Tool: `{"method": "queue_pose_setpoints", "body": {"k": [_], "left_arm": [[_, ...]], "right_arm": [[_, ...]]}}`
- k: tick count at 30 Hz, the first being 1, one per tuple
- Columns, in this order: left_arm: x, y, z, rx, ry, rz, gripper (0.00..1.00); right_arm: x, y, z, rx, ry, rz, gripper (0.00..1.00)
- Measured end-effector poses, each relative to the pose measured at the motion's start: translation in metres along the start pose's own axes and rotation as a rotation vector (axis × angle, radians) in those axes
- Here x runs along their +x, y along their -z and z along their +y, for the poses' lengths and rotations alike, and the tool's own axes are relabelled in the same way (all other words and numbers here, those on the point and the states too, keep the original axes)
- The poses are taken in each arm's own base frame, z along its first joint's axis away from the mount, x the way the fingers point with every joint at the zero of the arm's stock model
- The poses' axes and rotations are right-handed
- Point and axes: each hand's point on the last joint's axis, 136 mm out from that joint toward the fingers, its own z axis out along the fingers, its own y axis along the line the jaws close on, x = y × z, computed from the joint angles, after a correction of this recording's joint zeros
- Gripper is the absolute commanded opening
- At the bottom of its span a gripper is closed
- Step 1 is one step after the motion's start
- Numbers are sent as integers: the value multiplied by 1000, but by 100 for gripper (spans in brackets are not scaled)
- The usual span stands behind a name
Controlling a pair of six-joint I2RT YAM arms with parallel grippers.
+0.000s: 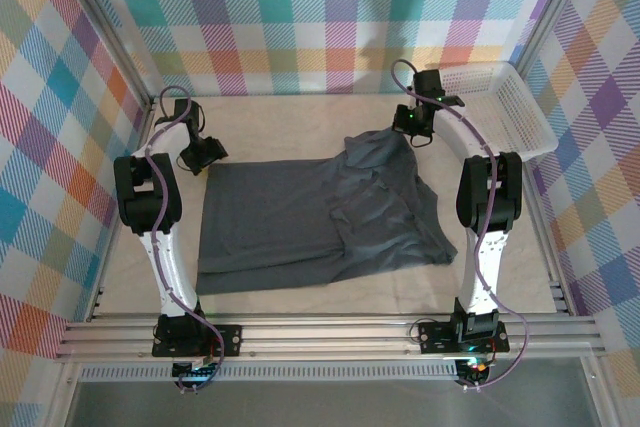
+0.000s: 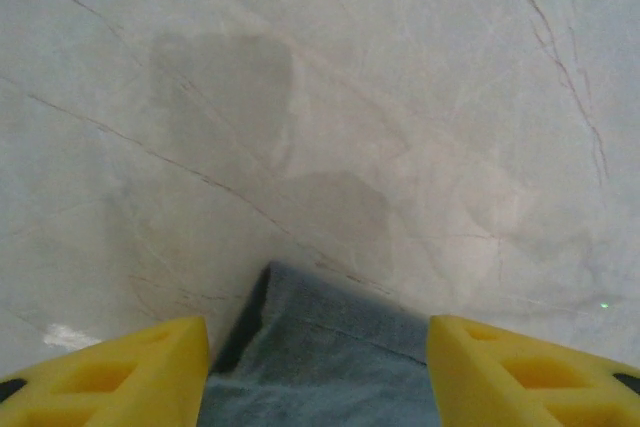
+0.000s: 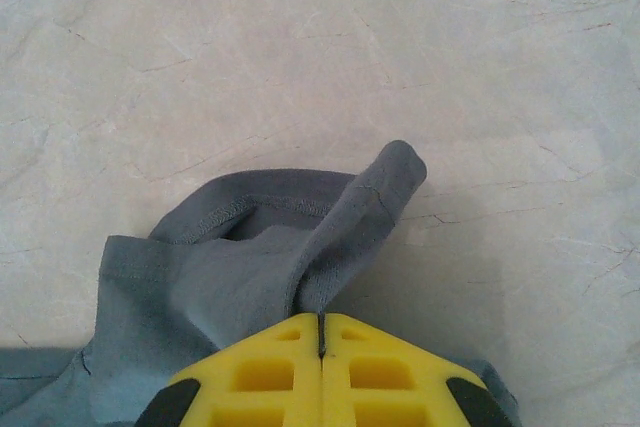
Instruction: Fold the inside-out t-shirt
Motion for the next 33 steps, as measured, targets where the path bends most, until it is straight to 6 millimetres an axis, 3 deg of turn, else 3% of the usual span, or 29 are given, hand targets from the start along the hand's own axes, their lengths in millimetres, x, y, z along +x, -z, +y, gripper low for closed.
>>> {"method": "queue_pose_setpoints", "body": {"k": [7,13,22,27,33], "left_arm": [[1,-12,-8,49,-12,33,28],[0,-12,0,-1,-10,36,2],[-3,0,16,-61,6,29,0],[-6,32,17,-37,29,-6,0],[-4,45,11,-2,28,-14,0]], "right_arm": [[2,-2,0,-5,-1,8,0],[2,-2,0,-4,-1,7,0],[3,-3,-13,6,-24,5,0],[19,-7,-35,28,-56,47,0],[17,-3,-29,-18,-65,57,0]]}}
